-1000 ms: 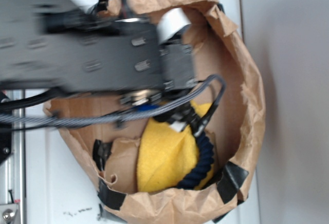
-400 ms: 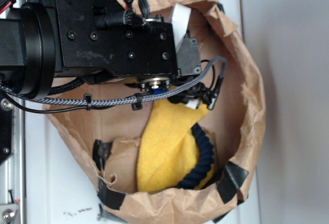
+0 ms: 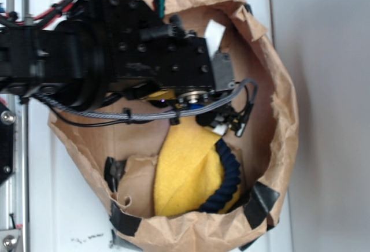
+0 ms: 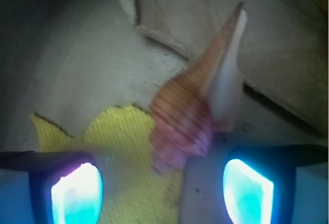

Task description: Grab the shell.

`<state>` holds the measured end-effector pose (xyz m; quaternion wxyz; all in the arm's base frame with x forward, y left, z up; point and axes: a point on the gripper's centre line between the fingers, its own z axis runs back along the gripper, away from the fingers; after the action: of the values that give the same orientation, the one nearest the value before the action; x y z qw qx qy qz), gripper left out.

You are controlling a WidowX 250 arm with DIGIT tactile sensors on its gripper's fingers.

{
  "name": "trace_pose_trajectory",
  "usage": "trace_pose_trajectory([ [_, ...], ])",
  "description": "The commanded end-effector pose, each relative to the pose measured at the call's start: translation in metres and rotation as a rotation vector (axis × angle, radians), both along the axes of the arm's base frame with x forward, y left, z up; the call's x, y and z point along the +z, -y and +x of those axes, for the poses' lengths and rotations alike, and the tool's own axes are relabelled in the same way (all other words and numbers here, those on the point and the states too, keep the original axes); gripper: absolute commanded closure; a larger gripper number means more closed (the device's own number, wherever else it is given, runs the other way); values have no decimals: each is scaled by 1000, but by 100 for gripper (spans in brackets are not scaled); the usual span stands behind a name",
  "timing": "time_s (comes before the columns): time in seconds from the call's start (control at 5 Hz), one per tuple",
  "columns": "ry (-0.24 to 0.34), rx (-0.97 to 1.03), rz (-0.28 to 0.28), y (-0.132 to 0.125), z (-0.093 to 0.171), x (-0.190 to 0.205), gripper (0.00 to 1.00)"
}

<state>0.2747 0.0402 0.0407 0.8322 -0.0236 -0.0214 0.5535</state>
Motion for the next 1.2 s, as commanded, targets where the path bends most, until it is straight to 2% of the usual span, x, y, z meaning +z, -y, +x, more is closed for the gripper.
trace_pose_trajectory([
  [0.0,46,90,83,-21,9,9,0],
  [0.2,42,88,105,-24,5,6,0],
  [0.4,33,91,83,-30,-3,10,0],
  [0.6,32,94,39,-35,-10,21,0],
  [0.8,21,101,43,-40,-14,17,0],
  [1.0,16,112,97,-38,-9,1,0],
])
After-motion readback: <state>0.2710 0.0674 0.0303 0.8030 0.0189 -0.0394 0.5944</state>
